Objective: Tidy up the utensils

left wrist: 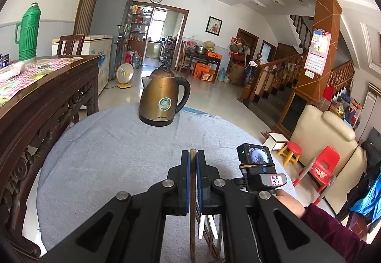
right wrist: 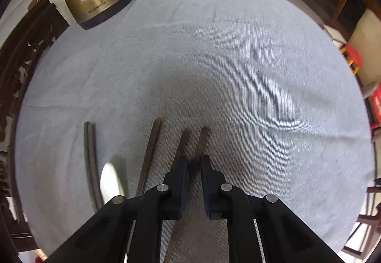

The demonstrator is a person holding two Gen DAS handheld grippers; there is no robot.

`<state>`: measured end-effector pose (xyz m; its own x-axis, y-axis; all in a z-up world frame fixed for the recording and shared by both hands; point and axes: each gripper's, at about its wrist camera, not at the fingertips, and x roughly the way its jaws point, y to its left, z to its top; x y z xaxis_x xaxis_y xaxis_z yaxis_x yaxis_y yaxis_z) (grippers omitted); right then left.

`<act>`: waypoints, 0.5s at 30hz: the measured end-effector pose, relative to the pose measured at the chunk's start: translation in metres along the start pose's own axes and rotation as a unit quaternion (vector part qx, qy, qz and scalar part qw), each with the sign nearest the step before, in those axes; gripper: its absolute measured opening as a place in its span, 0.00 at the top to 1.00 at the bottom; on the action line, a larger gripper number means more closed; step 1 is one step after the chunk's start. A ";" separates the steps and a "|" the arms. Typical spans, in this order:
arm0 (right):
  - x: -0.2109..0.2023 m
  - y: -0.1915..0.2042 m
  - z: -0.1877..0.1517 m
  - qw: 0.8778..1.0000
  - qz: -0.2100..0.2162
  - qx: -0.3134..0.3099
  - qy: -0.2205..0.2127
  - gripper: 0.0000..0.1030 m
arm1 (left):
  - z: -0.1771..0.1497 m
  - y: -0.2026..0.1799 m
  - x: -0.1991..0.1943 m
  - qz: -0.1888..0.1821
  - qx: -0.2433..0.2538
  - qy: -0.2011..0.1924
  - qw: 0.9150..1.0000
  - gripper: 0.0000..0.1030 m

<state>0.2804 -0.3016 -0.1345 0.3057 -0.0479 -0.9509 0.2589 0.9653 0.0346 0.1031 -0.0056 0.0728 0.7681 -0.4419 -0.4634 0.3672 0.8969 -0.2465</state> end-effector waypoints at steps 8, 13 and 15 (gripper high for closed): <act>-0.020 -0.018 -0.015 0.997 0.049 0.006 -0.052 0.94 | 0.000 0.002 -0.008 0.015 -0.005 -0.006 1.000 0.95; -0.079 -0.032 -0.044 0.986 0.094 -0.003 -0.138 0.94 | 0.002 0.000 -0.026 0.024 -0.006 -0.026 0.999 0.95; -0.109 -0.030 -0.062 0.977 0.115 -0.002 -0.179 0.94 | 0.004 0.001 -0.036 0.024 -0.011 -0.037 0.999 0.95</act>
<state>0.1829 -0.3094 -0.0511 0.6561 0.0837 -0.7501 0.1429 0.9621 0.2323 0.0784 0.0108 0.0929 0.8213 -0.3955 -0.4110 0.3184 0.9157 -0.2451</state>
